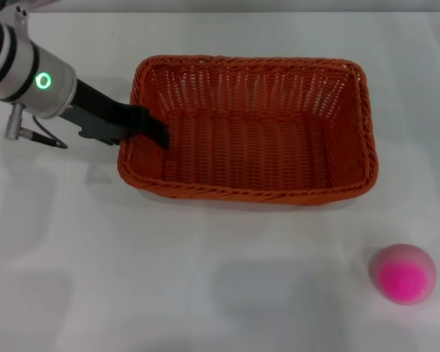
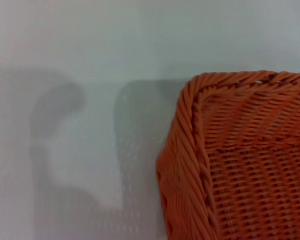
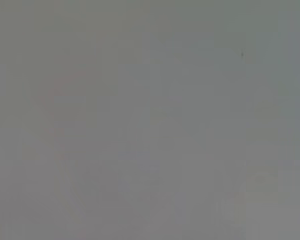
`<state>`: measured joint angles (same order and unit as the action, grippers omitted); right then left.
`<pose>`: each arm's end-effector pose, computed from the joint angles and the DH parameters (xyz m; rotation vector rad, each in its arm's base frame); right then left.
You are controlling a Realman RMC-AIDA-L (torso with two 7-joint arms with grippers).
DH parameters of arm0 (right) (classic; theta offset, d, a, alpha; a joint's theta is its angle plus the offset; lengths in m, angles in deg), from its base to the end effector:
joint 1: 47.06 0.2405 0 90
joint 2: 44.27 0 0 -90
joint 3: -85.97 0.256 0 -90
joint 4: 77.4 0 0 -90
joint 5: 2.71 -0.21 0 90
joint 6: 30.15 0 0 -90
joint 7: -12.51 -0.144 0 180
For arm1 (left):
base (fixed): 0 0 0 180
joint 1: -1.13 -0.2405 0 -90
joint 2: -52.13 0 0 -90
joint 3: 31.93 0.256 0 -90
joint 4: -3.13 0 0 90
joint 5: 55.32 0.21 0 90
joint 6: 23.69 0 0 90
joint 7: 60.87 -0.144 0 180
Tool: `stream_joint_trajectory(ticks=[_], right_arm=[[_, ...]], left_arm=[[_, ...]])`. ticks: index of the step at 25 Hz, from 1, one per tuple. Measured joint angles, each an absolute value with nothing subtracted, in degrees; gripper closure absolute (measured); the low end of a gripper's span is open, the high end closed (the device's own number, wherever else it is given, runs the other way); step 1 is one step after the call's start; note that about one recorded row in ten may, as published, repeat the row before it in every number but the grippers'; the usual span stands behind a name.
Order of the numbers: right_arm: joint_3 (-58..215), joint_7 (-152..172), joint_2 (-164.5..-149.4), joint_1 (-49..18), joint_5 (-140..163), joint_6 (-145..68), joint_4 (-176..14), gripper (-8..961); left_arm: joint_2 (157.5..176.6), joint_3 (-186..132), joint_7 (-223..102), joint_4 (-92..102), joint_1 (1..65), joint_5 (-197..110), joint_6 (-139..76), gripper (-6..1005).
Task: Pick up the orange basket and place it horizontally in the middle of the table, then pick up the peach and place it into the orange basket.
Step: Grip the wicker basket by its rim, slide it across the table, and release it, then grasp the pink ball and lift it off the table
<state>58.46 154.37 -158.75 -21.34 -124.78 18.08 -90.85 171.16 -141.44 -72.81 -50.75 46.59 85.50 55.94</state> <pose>0.4088 0.3514 0.0806 -1.4245 0.8525 0.5566 -0.1764 0.3910 -0.0313 -2.3197 -1.6551 0.1823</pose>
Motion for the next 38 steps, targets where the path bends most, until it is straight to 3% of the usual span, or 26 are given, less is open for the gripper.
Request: stream_joint_trajectory(ticks=[4,38], right_arm=[[58.46,154.37,-158.67,-21.2,-124.78,18.04,-90.86,141],[53.91,150.21,-158.94,-22.52,-124.78,18.01,-95.46,141]], left_arm=[[171.08,-141.47,-71.55,-54.16,44.46,85.21,57.47,406],[170.93,-144.87,-67.44,-81.79,29.73,83.24,60.5,395]])
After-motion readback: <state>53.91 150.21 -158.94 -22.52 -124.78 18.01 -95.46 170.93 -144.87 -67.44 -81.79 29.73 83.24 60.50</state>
